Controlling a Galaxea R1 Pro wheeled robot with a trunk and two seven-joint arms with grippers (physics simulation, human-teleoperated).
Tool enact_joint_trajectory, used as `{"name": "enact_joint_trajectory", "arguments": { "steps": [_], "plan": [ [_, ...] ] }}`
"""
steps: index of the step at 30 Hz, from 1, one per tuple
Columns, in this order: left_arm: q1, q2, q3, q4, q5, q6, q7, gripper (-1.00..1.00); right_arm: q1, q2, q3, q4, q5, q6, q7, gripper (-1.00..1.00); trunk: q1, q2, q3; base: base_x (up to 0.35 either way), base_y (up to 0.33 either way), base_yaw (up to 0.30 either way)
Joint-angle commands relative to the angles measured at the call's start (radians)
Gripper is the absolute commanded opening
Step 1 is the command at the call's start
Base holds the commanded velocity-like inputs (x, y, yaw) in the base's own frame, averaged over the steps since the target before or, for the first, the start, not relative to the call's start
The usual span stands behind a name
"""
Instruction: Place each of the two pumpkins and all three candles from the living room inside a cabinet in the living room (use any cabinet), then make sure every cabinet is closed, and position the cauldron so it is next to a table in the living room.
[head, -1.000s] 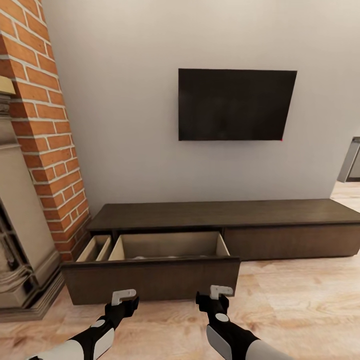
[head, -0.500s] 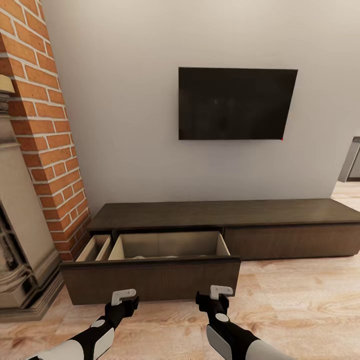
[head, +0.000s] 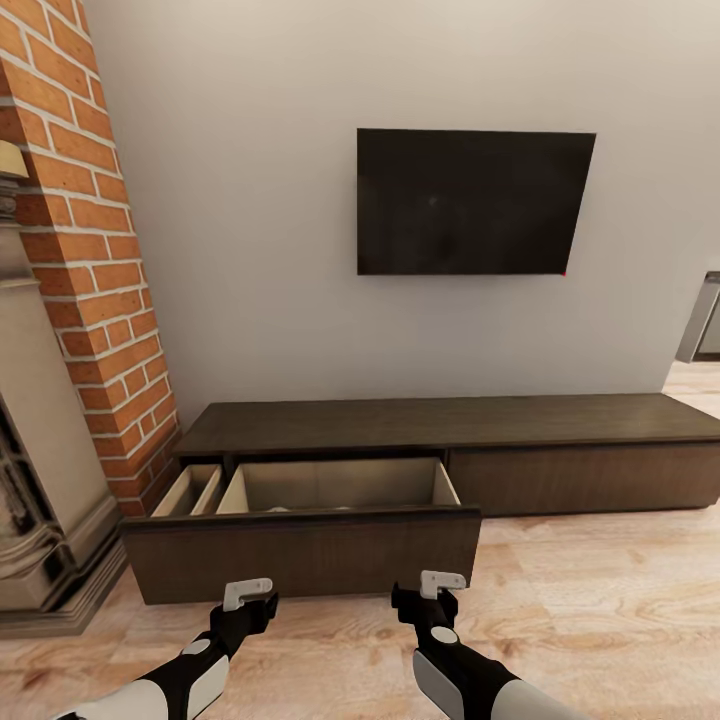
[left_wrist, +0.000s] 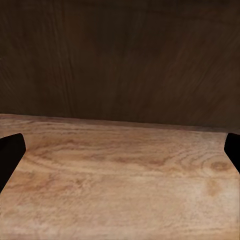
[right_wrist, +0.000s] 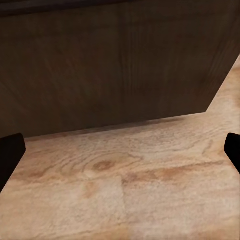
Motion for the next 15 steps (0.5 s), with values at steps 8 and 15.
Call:
{"name": "enact_joint_trajectory", "arguments": {
  "steps": [8,15],
  "plan": [
    [-0.001,0.000,-0.007,0.000,0.010,-0.002,0.006,1.00,-0.001,0.000,0.008,0.000,-0.011,-0.006,-0.004,1.00,0.000,0.000,-0.001,0.184,0.059,0.000],
    [-0.001,0.000,-0.007,0.000,0.011,-0.002,0.005,1.00,-0.001,0.000,0.008,0.000,-0.011,-0.005,-0.004,1.00,0.000,0.000,-0.001,0.202,0.052,0.000]
  ]
}}
